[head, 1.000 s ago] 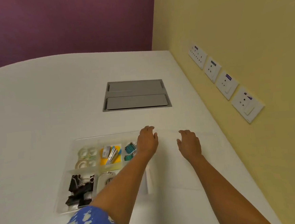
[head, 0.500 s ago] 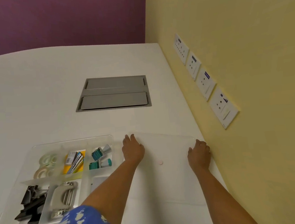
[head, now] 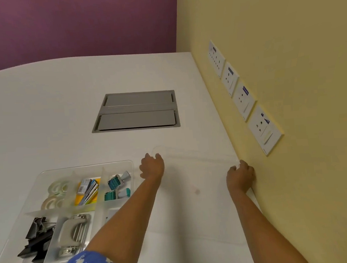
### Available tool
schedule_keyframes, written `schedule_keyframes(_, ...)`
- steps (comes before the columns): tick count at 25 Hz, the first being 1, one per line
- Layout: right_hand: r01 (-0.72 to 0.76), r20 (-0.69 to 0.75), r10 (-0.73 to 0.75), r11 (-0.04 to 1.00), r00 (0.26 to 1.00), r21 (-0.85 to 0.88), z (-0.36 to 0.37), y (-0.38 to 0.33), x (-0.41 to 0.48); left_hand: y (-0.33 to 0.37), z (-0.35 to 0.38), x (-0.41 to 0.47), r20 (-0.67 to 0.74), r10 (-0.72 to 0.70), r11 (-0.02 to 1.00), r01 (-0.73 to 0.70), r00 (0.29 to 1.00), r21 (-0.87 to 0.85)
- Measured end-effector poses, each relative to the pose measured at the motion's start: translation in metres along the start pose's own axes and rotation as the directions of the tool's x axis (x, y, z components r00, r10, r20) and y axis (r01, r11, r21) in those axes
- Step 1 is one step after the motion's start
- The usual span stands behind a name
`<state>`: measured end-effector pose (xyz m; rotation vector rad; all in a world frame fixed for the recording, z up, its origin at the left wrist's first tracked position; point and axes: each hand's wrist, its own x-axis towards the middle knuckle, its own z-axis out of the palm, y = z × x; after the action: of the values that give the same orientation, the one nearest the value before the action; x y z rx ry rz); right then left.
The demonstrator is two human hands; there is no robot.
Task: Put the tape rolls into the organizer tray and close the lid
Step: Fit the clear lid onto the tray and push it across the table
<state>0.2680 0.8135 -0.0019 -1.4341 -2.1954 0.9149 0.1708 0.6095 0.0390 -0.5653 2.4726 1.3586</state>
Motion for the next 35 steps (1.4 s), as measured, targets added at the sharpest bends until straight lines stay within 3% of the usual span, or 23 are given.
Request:
schedule_keyframes(5, -0.04, -0.13, 0.076, 0.964, 0.989, 0.263, -0.018, -0.025, -0.011, 0.038, -0.019, -0.022, -0.023, 0.146, 0.94, -0.146, 0.989, -0.308)
schedule_keyframes(10, -0.048, -0.277, 0.226, 0.847, 0.934, 0.529, -0.049, -0.057, -0.034, 0.07, -0.045, -0.057, -0.086, 0.227, 0.817, -0.238, 0.97, -0.526)
schedule_keyframes(13, -0.005, -0.299, 0.283, 0.733, 0.911, 0.68, -0.069, -0.085, -0.05, 0.086, -0.067, -0.076, -0.144, 0.258, 0.692, -0.287, 0.955, -0.663)
schedule_keyframes(15, -0.011, -0.202, 0.329, 0.547, 0.923, 0.837, -0.082, -0.105, -0.06, 0.091, -0.086, -0.082, -0.175, 0.253, 0.547, -0.29, 0.951, -0.785)
schedule_keyframes(17, -0.085, -0.007, 0.296, 0.295, 0.955, 0.952, -0.091, -0.117, -0.069, 0.093, -0.108, -0.084, -0.213, 0.214, 0.385, -0.283, 0.953, -0.879)
schedule_keyframes(19, -0.187, 0.183, 0.189, 0.002, 0.965, 0.982, -0.092, -0.119, -0.074, 0.093, -0.133, -0.078, -0.285, 0.189, 0.167, -0.317, 0.94, -0.934)
schedule_keyframes(21, -0.316, 0.339, 0.077, -0.218, 0.938, 0.924, -0.084, -0.122, -0.076, 0.09, -0.16, -0.066, -0.341, 0.21, -0.023, -0.344, 0.916, -0.939)
schedule_keyframes(22, -0.384, 0.397, 0.015, -0.22, 0.918, 0.897, -0.077, -0.123, -0.079, 0.088, -0.175, -0.06, -0.355, 0.222, -0.086, -0.345, 0.908, -0.935)
schedule_keyframes(23, -0.447, 0.445, -0.043, -0.14, 0.894, 0.884, -0.069, -0.126, -0.082, 0.085, -0.188, -0.053, -0.359, 0.227, -0.14, -0.334, 0.905, -0.932)
schedule_keyframes(24, -0.468, 0.467, -0.085, 0.01, 0.88, 0.884, -0.061, -0.12, -0.086, 0.081, -0.2, -0.046, -0.347, 0.232, -0.199, -0.305, 0.909, -0.931)
schedule_keyframes(25, -0.465, 0.504, -0.168, 0.226, 0.847, 0.856, -0.057, -0.119, -0.098, 0.076, -0.213, -0.04, -0.329, 0.242, -0.258, -0.266, 0.913, -0.929)
schedule_keyframes(26, -0.368, 0.519, -0.236, 0.475, 0.822, 0.799, -0.05, -0.11, -0.108, 0.072, -0.225, -0.034, -0.31, 0.255, -0.292, -0.233, 0.916, -0.928)
schedule_keyframes(27, -0.222, 0.517, -0.313, 0.644, 0.797, 0.732, -0.048, -0.107, -0.128, 0.066, -0.237, -0.029, -0.297, 0.267, -0.299, -0.215, 0.917, -0.93)
schedule_keyframes(28, -0.108, 0.5, -0.365, 0.714, 0.785, 0.692, -0.043, -0.103, -0.139, 0.06, -0.247, -0.023, -0.287, 0.281, -0.292, -0.203, 0.916, -0.935)
schedule_keyframes(29, -0.065, 0.498, -0.407, 0.721, 0.766, 0.69, -0.04, -0.105, -0.147, 0.052, -0.256, -0.016, -0.269, 0.297, -0.287, -0.183, 0.916, -0.94)
schedule_keyframes(30, -0.124, 0.552, -0.417, 0.706, 0.722, 0.697, -0.036, -0.112, -0.153, 0.043, -0.265, -0.009, -0.239, 0.325, -0.279, -0.148, 0.915, -0.949)
schedule_keyframes(32, -0.415, 0.73, -0.38, 0.633, 0.568, 0.653, -0.023, -0.131, -0.154, 0.02, -0.287, 0.006, -0.151, 0.435, -0.204, -0.066, 0.887, -0.977)
schedule_keyframes(33, -0.556, 0.764, -0.357, 0.531, 0.538, 0.64, -0.012, -0.137, -0.15, 0.008, -0.297, 0.014, -0.094, 0.49, -0.095, -0.054, 0.866, -0.994)
schedule_keyframes(35, -0.624, 0.738, -0.336, 0.395, 0.585, 0.674, 0.0, -0.145, -0.154, -0.016, -0.314, 0.034, 0.046, 0.539, 0.339, -0.167, 0.841, -0.926)
